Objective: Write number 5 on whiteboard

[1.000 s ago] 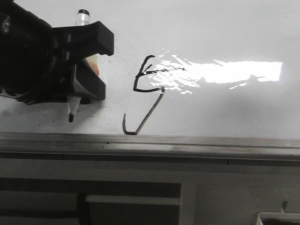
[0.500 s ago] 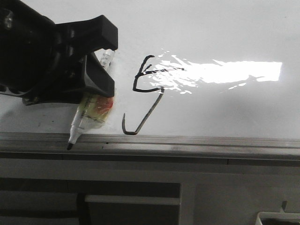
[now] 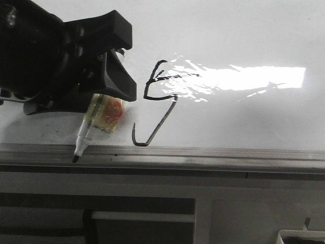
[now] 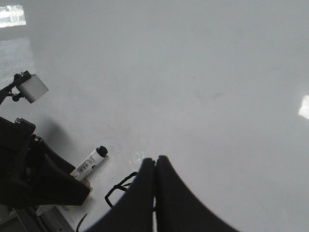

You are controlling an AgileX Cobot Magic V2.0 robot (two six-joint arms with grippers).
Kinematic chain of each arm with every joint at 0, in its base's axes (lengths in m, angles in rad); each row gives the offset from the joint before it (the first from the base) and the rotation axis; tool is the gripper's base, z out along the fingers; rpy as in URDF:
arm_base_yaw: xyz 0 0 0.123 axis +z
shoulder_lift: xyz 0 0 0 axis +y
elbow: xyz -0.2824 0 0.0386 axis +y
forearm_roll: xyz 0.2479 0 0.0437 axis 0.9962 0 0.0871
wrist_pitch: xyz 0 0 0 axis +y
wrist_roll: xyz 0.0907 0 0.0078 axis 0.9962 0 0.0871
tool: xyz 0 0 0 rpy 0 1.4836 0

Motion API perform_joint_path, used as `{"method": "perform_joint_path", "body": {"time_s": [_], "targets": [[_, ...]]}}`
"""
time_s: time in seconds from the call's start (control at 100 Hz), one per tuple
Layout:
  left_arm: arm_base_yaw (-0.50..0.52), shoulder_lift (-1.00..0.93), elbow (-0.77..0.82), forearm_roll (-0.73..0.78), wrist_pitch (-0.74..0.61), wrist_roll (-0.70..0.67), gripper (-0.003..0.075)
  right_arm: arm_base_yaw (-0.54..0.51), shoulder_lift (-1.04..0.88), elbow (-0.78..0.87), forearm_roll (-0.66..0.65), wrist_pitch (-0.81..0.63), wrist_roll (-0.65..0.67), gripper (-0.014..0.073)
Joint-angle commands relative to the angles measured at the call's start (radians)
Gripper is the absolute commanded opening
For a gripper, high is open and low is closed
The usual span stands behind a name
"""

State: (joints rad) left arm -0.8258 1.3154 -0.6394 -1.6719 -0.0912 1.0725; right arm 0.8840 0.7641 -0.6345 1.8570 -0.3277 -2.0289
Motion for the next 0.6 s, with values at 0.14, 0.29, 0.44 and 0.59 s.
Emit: {"method": "perform_joint_path", "body": {"time_s": [0.14, 0.29, 0.44, 0.59], "targets": [[0.019, 0.025, 0.003, -0.006, -0.191, -0.008, 0.0523, -0.005, -0.002, -0.030, -0.022, 0.036, -0.006, -0.0064], [0.019, -0.003, 0.003, -0.006, -0.191, -0.008, 0.0597, -0.005, -0.002, -0.030, -0.022, 0.036, -0.006, -0.0064], [0.019, -0.083, 0.003, -0.002, -0.183, -0.008, 0.0596, -0.005, -0.002, -0.030, -0.022, 0.036, -0.006, -0.0064], [0.019, -0.202, 0.003, 0.019, -0.183, -0.004, 0.0596, -0.005, -0.004, -0.030, -0.022, 0.036, -0.006, -0.0064]]}}
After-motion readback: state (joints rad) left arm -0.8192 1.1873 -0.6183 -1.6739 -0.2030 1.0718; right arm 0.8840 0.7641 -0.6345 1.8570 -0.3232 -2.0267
